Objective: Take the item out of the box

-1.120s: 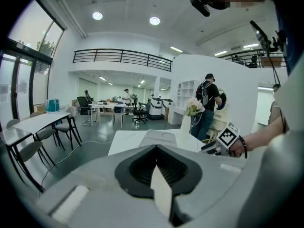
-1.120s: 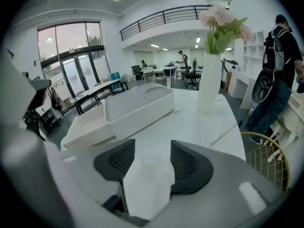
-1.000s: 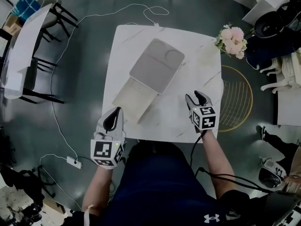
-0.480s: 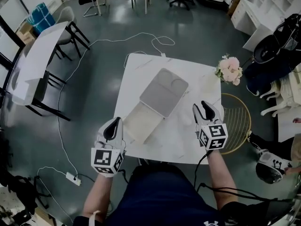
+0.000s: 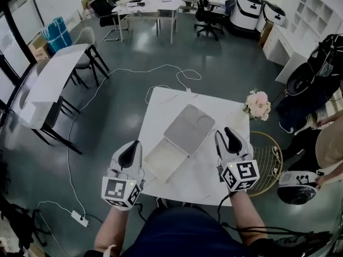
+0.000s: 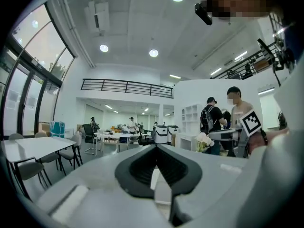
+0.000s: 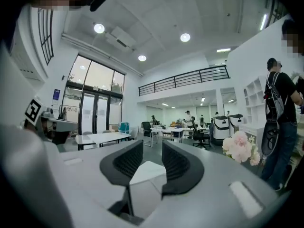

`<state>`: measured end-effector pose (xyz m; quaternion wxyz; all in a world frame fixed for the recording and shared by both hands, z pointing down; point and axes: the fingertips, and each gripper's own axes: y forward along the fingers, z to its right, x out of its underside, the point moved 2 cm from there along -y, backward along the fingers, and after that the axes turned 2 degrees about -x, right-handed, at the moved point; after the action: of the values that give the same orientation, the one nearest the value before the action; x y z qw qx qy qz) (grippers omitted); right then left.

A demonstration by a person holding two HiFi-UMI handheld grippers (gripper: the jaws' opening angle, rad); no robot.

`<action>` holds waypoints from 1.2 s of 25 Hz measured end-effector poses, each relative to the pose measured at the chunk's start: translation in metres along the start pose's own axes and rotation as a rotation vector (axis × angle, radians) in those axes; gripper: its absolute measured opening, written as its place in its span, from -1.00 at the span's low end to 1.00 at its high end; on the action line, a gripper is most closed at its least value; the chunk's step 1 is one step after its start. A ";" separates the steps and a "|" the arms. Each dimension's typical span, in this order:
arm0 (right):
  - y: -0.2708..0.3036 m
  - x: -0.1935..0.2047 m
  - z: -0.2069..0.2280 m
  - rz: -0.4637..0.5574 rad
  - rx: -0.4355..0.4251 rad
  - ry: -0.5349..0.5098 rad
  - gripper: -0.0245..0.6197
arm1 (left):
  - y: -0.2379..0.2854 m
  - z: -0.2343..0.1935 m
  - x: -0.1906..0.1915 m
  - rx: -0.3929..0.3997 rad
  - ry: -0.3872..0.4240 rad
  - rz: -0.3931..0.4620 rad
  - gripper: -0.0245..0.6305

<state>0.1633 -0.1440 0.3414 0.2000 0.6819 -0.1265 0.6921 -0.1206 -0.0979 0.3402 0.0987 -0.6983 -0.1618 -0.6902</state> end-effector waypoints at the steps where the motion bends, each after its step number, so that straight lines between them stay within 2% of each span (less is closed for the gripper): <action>1: -0.001 -0.006 -0.003 0.021 -0.007 -0.001 -0.53 | 0.000 0.001 -0.005 0.001 0.003 0.013 -0.92; 6: -0.005 -0.032 -0.019 0.118 -0.040 -0.041 -0.64 | 0.007 0.001 -0.028 0.012 0.011 0.064 -0.92; 10: -0.007 -0.042 -0.025 0.153 -0.054 -0.095 -0.90 | 0.015 0.005 -0.043 0.021 0.016 0.093 -0.92; 11: -0.007 -0.043 -0.026 0.153 -0.060 -0.105 -0.91 | 0.017 0.008 -0.046 0.025 0.016 0.097 -0.92; 17: -0.009 -0.045 -0.028 0.153 -0.063 -0.182 -0.91 | 0.027 0.013 -0.045 0.038 0.017 0.090 -0.92; 24: -0.006 -0.036 -0.029 0.137 -0.050 -0.227 -0.92 | 0.029 0.004 -0.013 0.026 -0.012 0.030 -0.92; 30: -0.005 -0.037 -0.024 0.146 -0.046 -0.215 -0.92 | 0.032 -0.001 -0.016 0.017 -0.014 0.026 -0.92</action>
<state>0.1440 -0.1331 0.3036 0.1500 0.7365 -0.2121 0.6246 -0.1096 -0.1294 0.3272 0.1126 -0.7043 -0.1593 -0.6826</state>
